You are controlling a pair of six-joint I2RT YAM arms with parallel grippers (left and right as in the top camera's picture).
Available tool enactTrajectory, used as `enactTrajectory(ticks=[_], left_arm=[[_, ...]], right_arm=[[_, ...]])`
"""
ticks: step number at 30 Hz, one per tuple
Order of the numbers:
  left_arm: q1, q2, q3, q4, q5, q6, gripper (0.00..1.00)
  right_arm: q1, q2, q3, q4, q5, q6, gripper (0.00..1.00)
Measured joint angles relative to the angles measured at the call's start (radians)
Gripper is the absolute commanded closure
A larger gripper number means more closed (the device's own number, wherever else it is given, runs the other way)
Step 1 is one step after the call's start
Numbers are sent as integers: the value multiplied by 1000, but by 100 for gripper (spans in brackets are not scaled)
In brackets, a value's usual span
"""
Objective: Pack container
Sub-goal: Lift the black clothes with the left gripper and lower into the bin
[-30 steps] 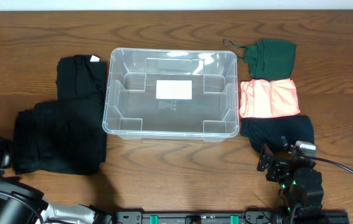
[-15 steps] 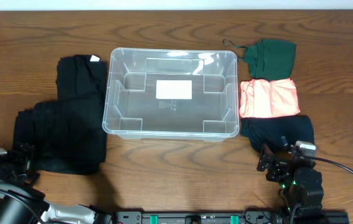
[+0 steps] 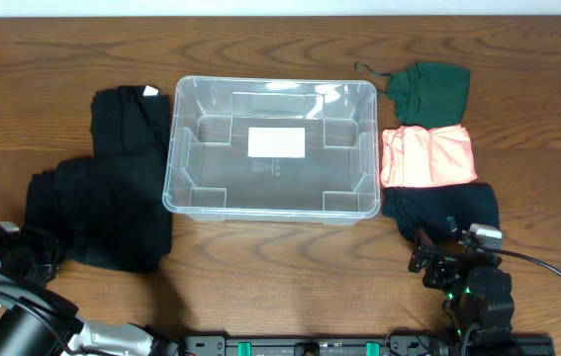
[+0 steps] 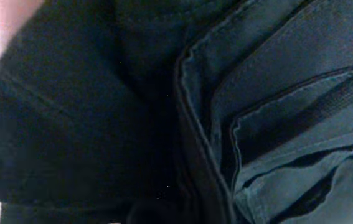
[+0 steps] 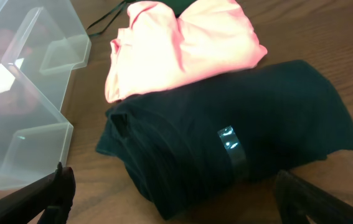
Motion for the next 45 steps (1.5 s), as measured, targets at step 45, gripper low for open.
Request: enactTrajectory(ticks=[45], left_arm=[[-1122,-548,143,705,323,-654,94]], right_arm=[[0,0,0,0,0,0,1]])
